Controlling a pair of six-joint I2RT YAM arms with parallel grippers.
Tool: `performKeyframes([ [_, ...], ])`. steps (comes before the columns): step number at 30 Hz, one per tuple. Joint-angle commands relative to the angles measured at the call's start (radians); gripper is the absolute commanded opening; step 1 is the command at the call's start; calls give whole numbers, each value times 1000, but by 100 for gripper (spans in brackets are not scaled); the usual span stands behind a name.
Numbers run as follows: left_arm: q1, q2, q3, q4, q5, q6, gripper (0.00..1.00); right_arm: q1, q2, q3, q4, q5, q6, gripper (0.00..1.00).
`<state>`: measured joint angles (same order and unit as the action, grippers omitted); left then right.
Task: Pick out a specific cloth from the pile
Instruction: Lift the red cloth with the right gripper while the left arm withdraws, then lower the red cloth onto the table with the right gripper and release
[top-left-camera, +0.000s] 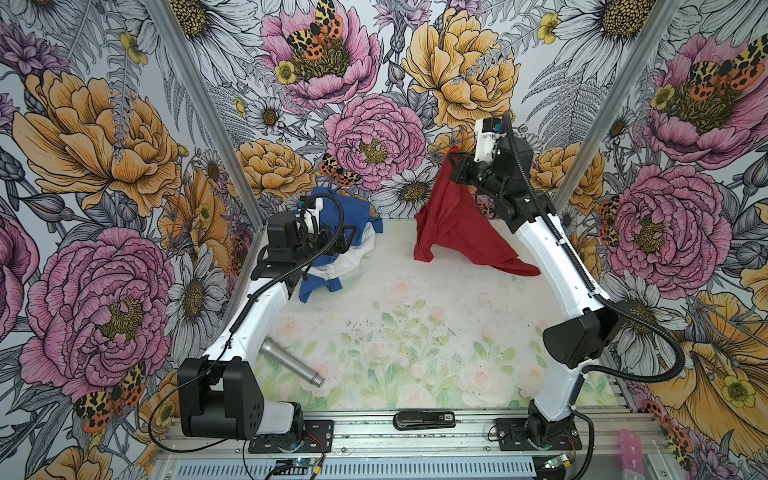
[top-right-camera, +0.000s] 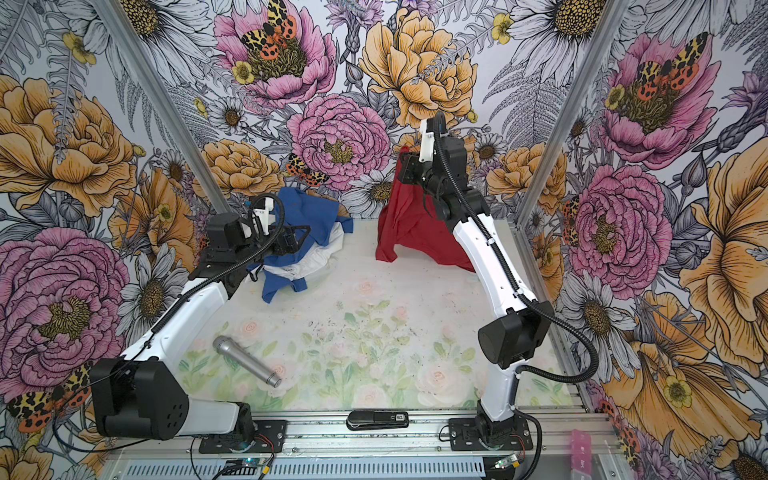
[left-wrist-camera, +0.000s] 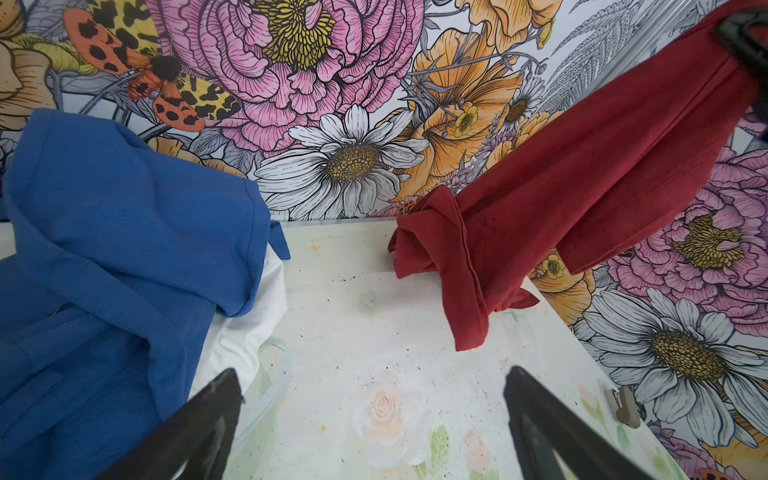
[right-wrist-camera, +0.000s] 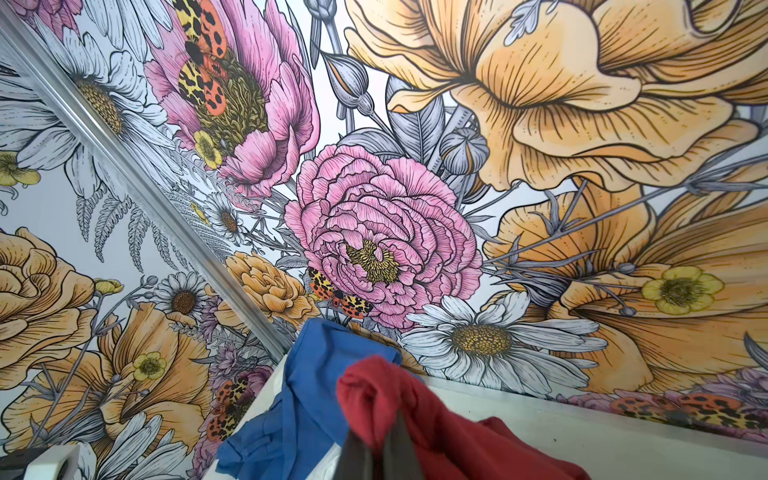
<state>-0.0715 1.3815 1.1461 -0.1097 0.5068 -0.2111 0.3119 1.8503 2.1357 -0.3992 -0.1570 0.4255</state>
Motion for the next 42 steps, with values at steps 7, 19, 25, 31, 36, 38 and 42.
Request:
performKeyframes([
  [7, 9, -15, -19, 32, 34, -18, 99, -125, -245, -344, 48, 227, -125, 0],
  [19, 6, -18, -22, 35, 35, -21, 99, -211, -308, -514, 48, 296, -189, 0],
  [25, 4, -19, -26, 36, 31, -19, 99, -143, -191, -528, 73, 253, -162, 0],
  [31, 4, -12, -28, 36, 27, -15, 99, -23, -103, -481, 93, 236, -144, 0],
  [36, 4, -15, -29, 35, 29, -16, 99, -12, -111, -523, 96, 273, -118, 0],
  [38, 3, -16, -28, 35, 30, -17, 99, -24, -136, -583, 99, 333, -132, 0],
  [42, 3, -16, -26, 35, 29, -17, 99, -100, -205, -779, 149, 338, -114, 0],
])
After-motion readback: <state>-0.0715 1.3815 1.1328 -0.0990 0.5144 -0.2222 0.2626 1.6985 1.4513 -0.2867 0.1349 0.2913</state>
